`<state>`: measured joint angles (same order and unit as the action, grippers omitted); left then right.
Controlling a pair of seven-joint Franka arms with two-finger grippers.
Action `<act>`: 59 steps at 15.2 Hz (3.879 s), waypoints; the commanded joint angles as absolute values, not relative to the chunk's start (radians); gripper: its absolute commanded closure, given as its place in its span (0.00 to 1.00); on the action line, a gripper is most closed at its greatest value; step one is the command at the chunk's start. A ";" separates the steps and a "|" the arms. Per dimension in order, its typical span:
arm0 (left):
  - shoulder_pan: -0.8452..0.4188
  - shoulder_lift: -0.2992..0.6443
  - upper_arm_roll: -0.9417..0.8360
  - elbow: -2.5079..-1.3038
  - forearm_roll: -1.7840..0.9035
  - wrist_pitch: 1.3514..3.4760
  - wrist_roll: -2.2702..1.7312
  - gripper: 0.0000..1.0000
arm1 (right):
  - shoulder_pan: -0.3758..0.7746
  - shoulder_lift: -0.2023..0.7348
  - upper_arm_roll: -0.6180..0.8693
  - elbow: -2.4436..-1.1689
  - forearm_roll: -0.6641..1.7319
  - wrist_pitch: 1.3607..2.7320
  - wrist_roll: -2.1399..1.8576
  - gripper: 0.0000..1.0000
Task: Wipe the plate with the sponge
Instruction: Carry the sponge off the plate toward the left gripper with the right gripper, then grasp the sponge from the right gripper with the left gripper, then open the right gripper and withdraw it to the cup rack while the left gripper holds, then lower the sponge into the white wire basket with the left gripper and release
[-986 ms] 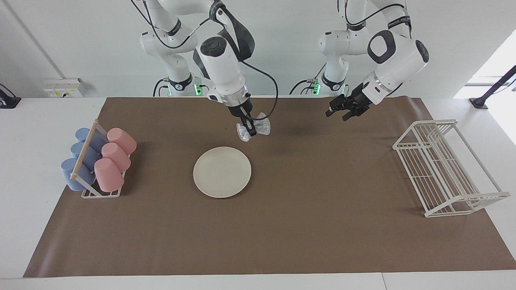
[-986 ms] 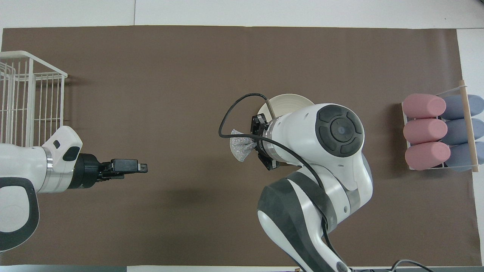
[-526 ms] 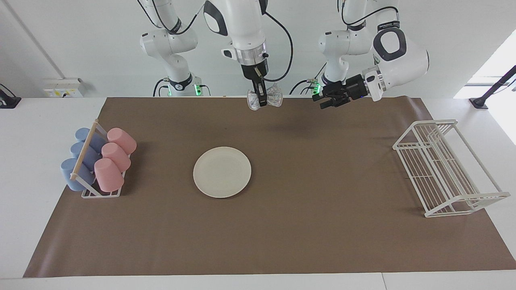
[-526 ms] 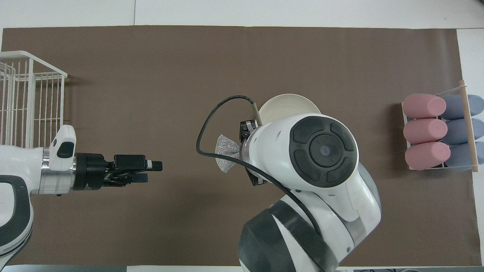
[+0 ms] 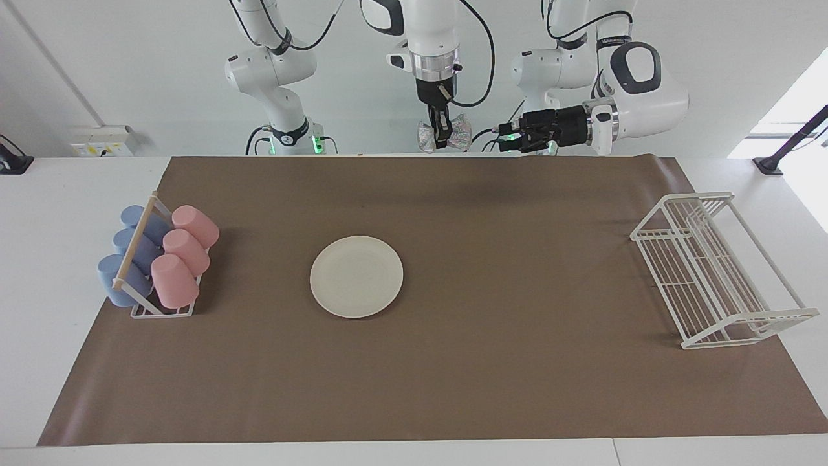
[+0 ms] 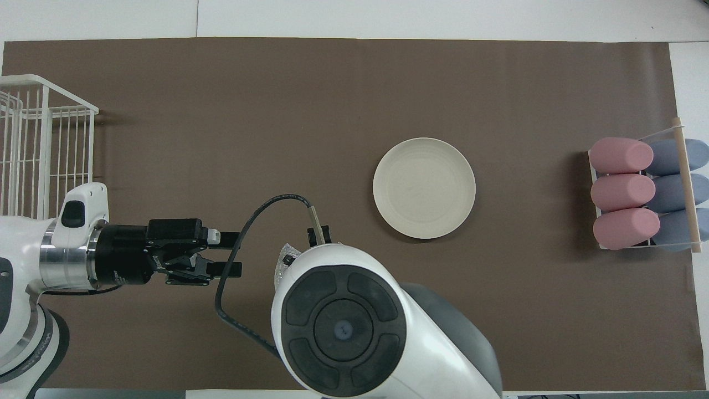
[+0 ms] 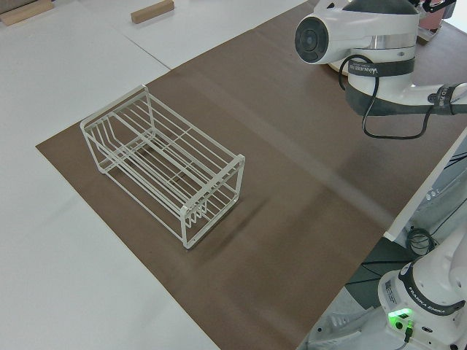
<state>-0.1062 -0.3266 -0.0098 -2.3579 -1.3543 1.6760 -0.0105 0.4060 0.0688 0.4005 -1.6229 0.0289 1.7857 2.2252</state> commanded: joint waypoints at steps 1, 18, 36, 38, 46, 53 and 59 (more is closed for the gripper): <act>-0.153 -0.324 -0.006 -2.368 -1.382 1.697 -0.046 0.00 | 0.405 0.074 0.402 -1.618 0.003 1.775 2.244 1.00; -0.253 -0.324 -0.008 -2.385 -1.422 1.787 -0.258 1.00 | 0.403 0.074 0.402 -1.617 -0.021 1.770 2.237 1.00; -0.239 -0.324 -0.006 -2.376 -1.347 1.796 -0.262 1.00 | 0.203 -0.034 0.393 -1.651 -0.020 1.620 1.366 0.00; -0.239 -0.319 -0.008 -2.352 -1.246 1.822 -0.273 1.00 | 0.111 -0.049 0.390 -1.646 -0.015 1.606 1.124 0.00; -0.253 -0.223 -0.017 -2.160 -0.867 1.852 -0.461 1.00 | -0.225 -0.061 0.387 -1.635 -0.003 1.555 0.397 0.00; -0.253 -0.196 -0.093 -2.109 -0.507 1.853 -0.606 1.00 | -0.337 -0.054 0.384 -1.641 -0.003 1.563 0.060 0.00; -0.252 -0.193 -0.095 -2.069 -0.149 1.735 -0.634 1.00 | 0.044 -0.040 -0.041 -1.617 -0.003 1.539 -0.009 0.00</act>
